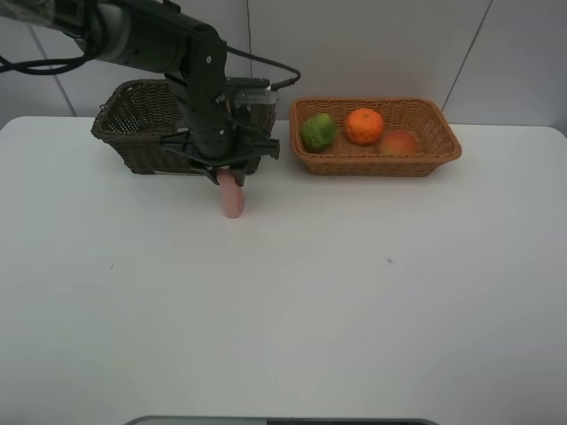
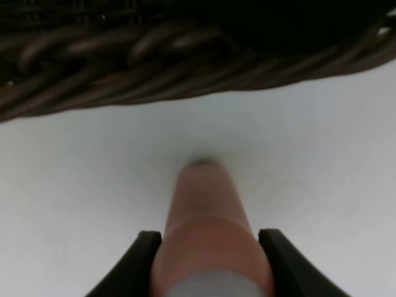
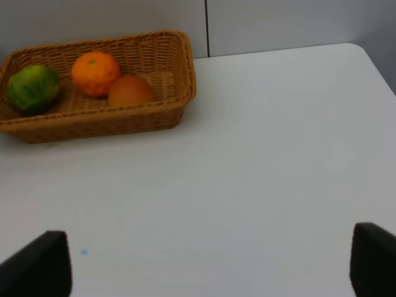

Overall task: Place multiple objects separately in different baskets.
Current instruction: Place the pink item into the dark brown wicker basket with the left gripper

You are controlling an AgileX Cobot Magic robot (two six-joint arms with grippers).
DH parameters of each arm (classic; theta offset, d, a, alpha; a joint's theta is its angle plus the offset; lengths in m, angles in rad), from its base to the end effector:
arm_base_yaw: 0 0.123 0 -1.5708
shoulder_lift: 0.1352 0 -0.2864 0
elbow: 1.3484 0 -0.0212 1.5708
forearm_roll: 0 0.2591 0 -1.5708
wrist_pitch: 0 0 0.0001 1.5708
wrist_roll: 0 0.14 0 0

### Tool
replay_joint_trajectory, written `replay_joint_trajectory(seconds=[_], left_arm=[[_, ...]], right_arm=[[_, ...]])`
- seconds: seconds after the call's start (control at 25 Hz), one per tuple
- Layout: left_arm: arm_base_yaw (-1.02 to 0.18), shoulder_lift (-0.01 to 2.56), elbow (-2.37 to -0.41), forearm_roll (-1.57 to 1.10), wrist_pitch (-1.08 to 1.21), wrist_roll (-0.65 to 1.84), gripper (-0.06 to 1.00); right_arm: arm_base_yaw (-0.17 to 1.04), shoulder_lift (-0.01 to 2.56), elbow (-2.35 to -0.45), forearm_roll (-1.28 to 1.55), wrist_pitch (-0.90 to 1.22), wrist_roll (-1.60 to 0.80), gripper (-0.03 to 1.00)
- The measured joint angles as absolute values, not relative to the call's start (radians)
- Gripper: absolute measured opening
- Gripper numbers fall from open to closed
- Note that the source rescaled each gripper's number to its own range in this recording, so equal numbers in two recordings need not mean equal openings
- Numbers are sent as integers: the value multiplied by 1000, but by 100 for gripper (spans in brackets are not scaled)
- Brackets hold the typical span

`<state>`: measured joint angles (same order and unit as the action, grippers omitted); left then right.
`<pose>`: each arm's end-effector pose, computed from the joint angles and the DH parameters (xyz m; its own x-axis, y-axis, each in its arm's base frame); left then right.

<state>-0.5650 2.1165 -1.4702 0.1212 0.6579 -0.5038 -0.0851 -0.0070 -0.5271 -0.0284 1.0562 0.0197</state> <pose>0.3940 -0.2375 0.0952 -0.9294 0.1210 -0.3486 0.1564 0.9848 -0.0751 0.0407 -0.0070 0.2686 -0.4190 0.0415 -0.9070 0.1097 0.9939 -0.0052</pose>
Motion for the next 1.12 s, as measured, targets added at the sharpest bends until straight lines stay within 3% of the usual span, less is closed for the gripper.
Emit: replay_joint_trajectory(seconds=[0.64, 1.12], left_arm=[[-550, 1828, -1470, 145, 833, -415, 36], [-330, 1756, -1470, 186, 743, -331, 36]], right_arm=[[-85, -7, -527, -28, 1056, 20, 100], [-85, -7, -527, -28, 1056, 20, 100]])
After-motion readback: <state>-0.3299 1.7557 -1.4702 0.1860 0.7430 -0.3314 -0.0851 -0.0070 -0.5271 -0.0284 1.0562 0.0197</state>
